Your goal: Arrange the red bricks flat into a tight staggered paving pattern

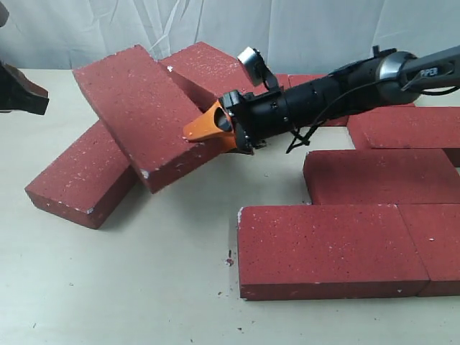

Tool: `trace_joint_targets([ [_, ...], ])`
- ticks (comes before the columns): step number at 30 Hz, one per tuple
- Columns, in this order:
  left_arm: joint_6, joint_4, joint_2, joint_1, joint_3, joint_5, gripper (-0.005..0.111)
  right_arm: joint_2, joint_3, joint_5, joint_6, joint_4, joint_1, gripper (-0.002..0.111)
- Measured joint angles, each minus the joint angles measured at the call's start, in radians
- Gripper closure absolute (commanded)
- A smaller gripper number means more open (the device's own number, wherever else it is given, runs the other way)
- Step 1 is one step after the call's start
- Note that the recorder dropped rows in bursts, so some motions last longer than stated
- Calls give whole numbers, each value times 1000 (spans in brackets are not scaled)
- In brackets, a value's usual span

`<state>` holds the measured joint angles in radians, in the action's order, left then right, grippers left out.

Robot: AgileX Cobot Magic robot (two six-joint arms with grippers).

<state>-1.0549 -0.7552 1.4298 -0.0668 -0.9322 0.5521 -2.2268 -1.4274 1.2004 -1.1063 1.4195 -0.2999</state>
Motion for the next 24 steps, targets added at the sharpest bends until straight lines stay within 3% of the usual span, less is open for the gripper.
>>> trace_joint_targets([
  [9,0,-6,-84,0,18,-1,107,80,-62,9,36,-355,24,109],
  [22,-18,-18,-27,0,22,-54,107,81,-120,9,-17,-538,22,109],
  [24,-22,-31,3,0,22,-79,107,81,-120,9,-32,-532,20,101],
])
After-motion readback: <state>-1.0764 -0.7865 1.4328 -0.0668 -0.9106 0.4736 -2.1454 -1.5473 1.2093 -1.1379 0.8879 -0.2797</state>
